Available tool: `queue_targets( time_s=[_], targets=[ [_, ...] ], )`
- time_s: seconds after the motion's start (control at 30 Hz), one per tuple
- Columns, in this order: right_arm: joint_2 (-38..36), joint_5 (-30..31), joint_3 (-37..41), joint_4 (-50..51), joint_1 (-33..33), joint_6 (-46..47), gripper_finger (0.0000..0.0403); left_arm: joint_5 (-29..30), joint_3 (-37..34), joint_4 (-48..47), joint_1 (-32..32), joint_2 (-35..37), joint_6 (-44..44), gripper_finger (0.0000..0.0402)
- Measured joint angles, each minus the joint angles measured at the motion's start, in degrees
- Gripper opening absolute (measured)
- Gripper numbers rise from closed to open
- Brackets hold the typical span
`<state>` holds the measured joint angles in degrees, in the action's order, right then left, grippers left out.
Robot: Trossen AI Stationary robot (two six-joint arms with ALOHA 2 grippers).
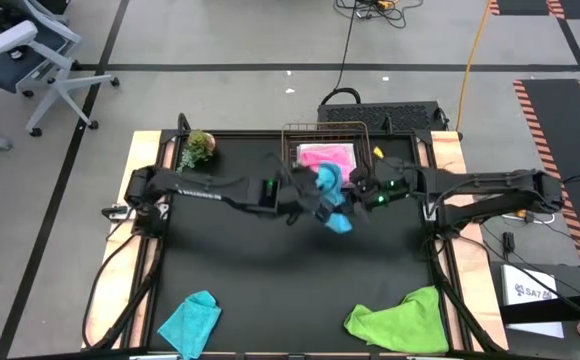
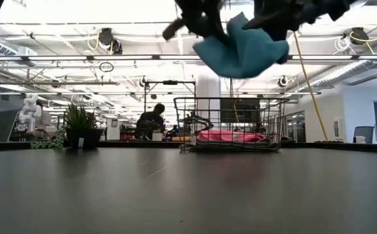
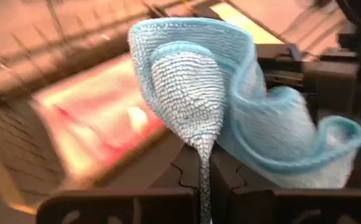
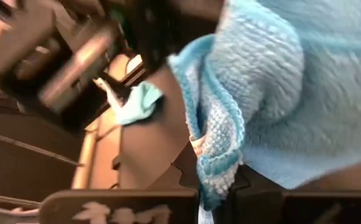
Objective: Fold microfiber towels
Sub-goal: Put the right blue towel into the wire basket
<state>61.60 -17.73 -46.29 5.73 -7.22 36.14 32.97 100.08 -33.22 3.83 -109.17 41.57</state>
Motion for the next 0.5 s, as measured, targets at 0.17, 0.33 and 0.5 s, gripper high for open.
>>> queue_targets(
  time_s=[0.17,0.33,0.5],
  targets=[
    [-0.05,-0.23,-4.72,5.76,-5.88,-7.09,0.0,2.22,6.87,-3.21,-4.76,0.59,-7.27,0.0004],
    [-0.02,-0.46,-7.74,8.7,-14.24,-12.56,0.0,-0.11,7.93,-2.94,-8.78,-0.12,-7.37,0.0004],
    [0.59,-5.13,-8.71,10.02,-24.13,-15.45,0.0,-1.91,6.55,-0.94,-9.98,-0.86,-6.61,0.0004]
  ],
)
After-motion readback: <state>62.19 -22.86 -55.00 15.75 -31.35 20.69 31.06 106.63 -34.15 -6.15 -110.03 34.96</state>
